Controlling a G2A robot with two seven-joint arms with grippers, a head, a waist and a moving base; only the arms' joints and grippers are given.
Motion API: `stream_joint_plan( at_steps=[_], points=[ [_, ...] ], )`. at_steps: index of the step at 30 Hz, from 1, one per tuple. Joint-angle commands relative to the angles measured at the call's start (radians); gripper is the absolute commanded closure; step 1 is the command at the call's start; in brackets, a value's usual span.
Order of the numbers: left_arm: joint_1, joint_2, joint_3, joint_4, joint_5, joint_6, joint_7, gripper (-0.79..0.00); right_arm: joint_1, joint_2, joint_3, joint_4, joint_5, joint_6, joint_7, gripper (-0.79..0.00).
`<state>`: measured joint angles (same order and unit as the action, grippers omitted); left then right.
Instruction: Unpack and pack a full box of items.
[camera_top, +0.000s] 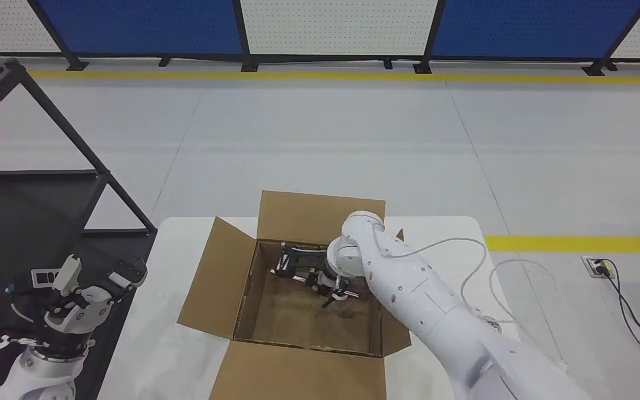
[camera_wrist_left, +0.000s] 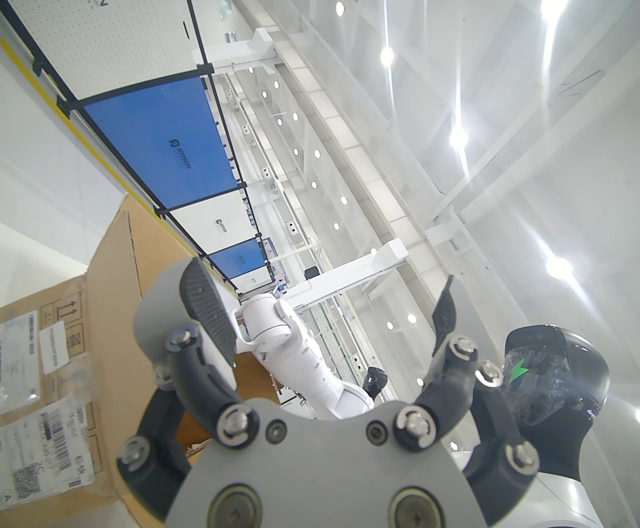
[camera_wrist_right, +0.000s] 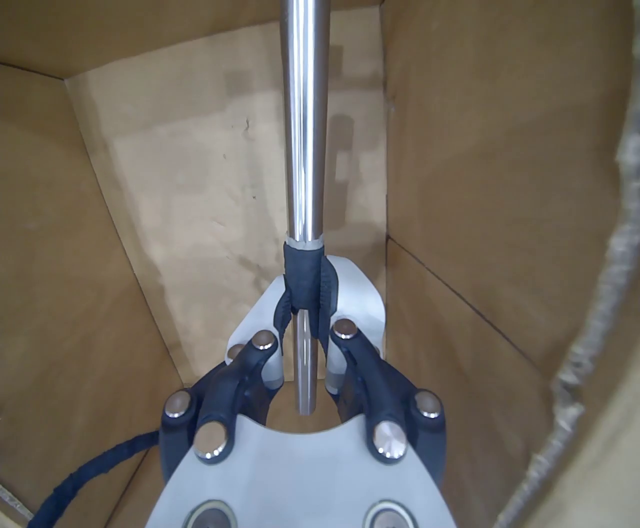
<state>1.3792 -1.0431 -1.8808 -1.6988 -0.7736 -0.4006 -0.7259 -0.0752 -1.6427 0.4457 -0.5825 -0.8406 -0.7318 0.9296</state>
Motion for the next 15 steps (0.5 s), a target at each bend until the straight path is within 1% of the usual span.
stream_joint_plan(
  at_steps=[1, 3, 5, 9, 12, 15],
  points=[
    [0.0, 0.0, 0.0, 0.0, 0.0, 0.0, 0.0, -0.785, -0.031, 0.045, 0.038, -0.119, -0.013, 0.021, 0.023, 0.0],
    [0.0, 0.0, 0.0, 0.0, 0.0, 0.0, 0.0, -0.785, -0.074, 0.091, 0.084, -0.255, -0.029, 0.047, 0.067, 0.0],
    [0.0, 0.0, 0.0, 0.0, 0.0, 0.0, 0.0, -0.785, -0.137, 0.142, 0.145, -0.421, -0.047, 0.072, 0.128, 0.0],
    [0.0, 0.0, 0.0, 0.0, 0.0, 0.0, 0.0, -0.785, -0.313, 0.243, 0.304, -0.804, -0.087, 0.1, 0.259, 0.0],
    [0.0, 0.0, 0.0, 0.0, 0.0, 0.0, 0.0, -0.785, -0.44, 0.305, 0.387, -1.036, -0.121, 0.107, 0.266, 0.0],
    [0.0, 0.0, 0.0, 0.0, 0.0, 0.0, 0.0, -0.785, -0.507, 0.35, 0.429, -1.167, -0.141, 0.1, 0.259, 0.0]
  ],
)
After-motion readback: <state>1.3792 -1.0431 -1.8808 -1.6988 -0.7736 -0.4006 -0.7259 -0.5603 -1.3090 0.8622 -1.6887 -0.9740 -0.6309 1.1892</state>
